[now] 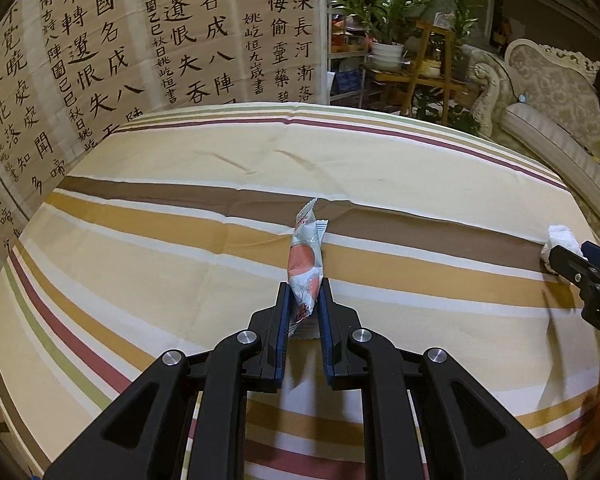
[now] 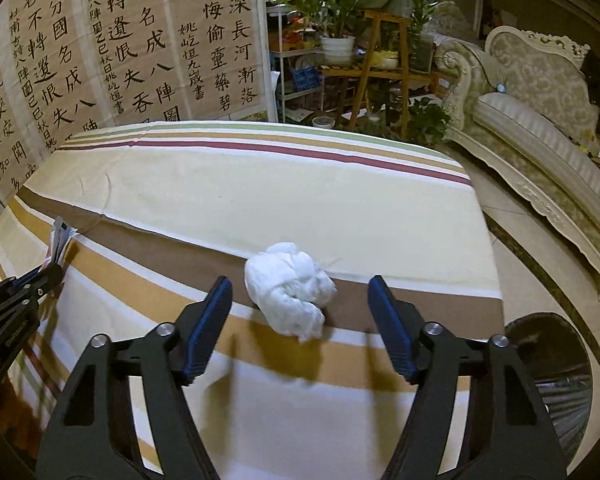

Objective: Collect trash
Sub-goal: 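Grasp the red-white tube with the left tool while the right tool grasps the white tissue, then carry the tube and tissue over the trash bin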

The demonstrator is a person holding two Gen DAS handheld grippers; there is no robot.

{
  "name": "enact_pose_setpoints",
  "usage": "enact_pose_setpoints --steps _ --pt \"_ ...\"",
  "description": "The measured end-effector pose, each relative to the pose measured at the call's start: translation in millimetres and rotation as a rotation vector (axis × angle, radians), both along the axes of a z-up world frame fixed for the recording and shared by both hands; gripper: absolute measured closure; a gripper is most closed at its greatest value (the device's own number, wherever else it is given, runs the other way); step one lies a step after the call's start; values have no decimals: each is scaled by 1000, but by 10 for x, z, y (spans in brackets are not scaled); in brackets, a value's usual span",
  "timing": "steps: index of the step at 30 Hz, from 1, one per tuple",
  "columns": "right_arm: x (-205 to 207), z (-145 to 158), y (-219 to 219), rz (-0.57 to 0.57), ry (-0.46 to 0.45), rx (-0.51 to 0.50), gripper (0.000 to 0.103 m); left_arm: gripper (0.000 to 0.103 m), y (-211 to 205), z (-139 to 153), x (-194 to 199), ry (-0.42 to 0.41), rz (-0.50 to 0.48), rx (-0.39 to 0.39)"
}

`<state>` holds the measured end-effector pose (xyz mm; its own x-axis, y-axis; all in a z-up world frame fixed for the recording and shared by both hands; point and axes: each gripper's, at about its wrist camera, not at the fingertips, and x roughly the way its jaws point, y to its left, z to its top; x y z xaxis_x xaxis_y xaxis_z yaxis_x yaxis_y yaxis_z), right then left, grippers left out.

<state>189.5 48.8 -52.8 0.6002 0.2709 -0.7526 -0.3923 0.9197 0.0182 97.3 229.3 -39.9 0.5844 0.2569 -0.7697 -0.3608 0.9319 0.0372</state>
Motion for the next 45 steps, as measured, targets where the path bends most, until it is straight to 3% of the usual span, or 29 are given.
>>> enact_pose_setpoints --steps 5,9,24,45 --pt "23 -74 76 14 29 -17 62 88 23 -9 13 -1 0 -6" --pt "-11 -72 71 15 27 -14 67 88 18 -6 12 -3 2 -8" --pt "-332 37 -130 -13 12 27 68 88 -156 83 -114 -25 -26 -14" --pt "-1143 119 -700 -66 -24 75 68 88 -844 158 -573 -59 -146 -30"
